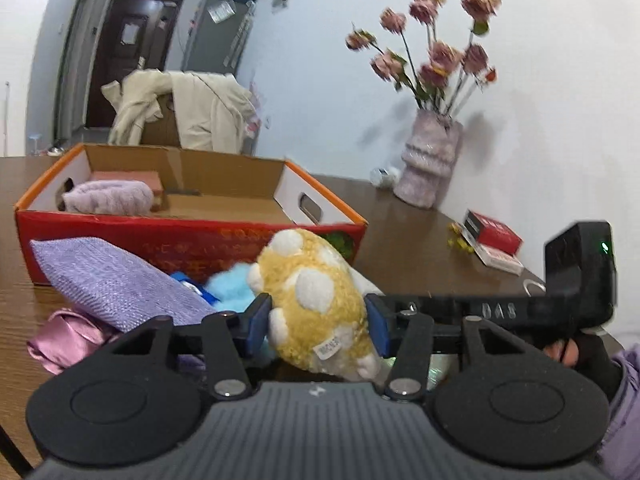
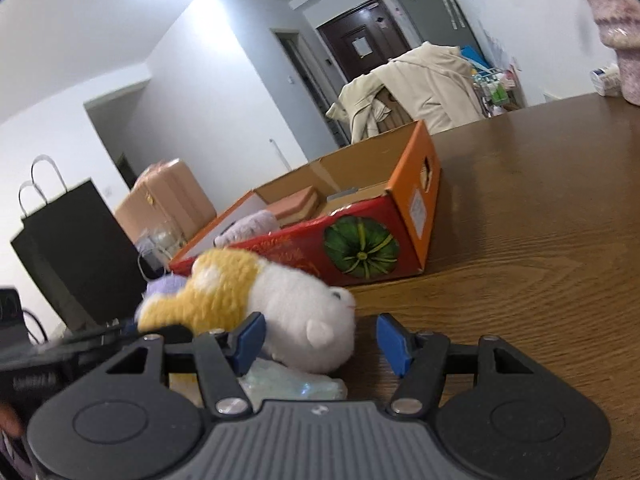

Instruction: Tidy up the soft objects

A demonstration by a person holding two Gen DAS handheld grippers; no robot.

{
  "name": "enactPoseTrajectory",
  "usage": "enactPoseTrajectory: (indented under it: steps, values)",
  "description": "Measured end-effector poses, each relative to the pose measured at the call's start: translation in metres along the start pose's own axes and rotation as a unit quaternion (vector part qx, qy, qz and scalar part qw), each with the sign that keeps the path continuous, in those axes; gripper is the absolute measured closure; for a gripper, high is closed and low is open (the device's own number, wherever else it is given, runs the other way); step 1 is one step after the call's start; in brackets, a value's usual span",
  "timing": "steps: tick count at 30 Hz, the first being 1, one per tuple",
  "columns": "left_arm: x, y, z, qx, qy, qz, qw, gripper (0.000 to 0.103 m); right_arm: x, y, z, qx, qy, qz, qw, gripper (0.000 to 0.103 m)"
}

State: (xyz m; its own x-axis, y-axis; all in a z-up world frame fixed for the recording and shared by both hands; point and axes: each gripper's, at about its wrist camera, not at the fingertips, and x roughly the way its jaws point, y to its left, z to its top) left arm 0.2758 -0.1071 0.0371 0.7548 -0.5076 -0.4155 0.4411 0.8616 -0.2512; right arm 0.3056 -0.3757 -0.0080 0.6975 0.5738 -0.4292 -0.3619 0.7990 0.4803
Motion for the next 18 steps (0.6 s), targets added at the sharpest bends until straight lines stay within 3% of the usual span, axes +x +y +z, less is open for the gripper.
enactPoseTrajectory:
  steps: [5,7,10,15,18]
  values:
    - [-0.007,0.0,0.002,-0.007,-0.001,-0.009,0.9999,0.055,0.0,0.006,-0.001,-0.018,-0.003,0.001,1.0,0.043]
    - [-0.012,-0.001,0.005,-0.01,0.004,-0.022,0.9997,0.055,-0.004,0.01,-0.001,-0.029,-0.02,0.013,0.999,0.059]
    - [-0.028,0.007,0.014,-0.048,0.009,-0.051,0.9975,0.055,-0.015,0.025,-0.003,-0.069,-0.05,0.031,0.996,0.062]
    - [-0.073,0.026,0.012,-0.097,0.001,-0.084,0.9917,0.055,-0.04,0.039,-0.006,-0.106,-0.094,0.123,0.982,0.064]
    - [-0.09,0.042,-0.015,-0.127,0.033,-0.086,0.9876,0.056,-0.044,0.046,-0.008,-0.123,-0.089,0.147,0.977,0.061]
